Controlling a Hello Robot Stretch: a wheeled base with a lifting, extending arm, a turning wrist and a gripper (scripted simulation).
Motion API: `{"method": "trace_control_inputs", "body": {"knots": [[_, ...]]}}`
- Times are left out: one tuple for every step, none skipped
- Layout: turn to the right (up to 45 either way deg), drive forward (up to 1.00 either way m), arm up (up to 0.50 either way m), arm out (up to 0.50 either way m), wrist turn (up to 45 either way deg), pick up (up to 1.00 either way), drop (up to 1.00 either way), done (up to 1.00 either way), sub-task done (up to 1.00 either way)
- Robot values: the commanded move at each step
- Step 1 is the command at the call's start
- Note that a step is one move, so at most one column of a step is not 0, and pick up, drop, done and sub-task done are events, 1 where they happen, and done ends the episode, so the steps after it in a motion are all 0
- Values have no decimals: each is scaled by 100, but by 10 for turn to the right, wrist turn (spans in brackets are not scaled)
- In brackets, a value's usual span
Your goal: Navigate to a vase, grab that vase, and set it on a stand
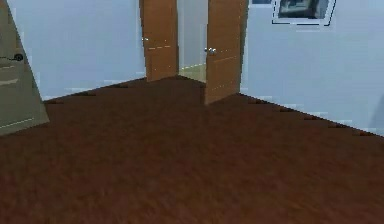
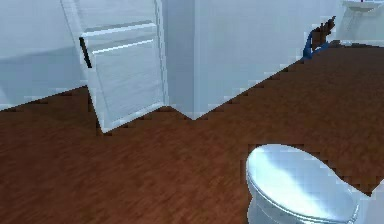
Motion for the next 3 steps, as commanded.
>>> {"method": "trace_control_inputs", "body": {"knots": [[-60, 0, 0, 0, 0, 0, 0, 0, 0], [0, 100, 0, 0, 0, 0, 0, 0, 0], [-30, 0, 0, 0, 0, 0, 0, 0, 0]]}}
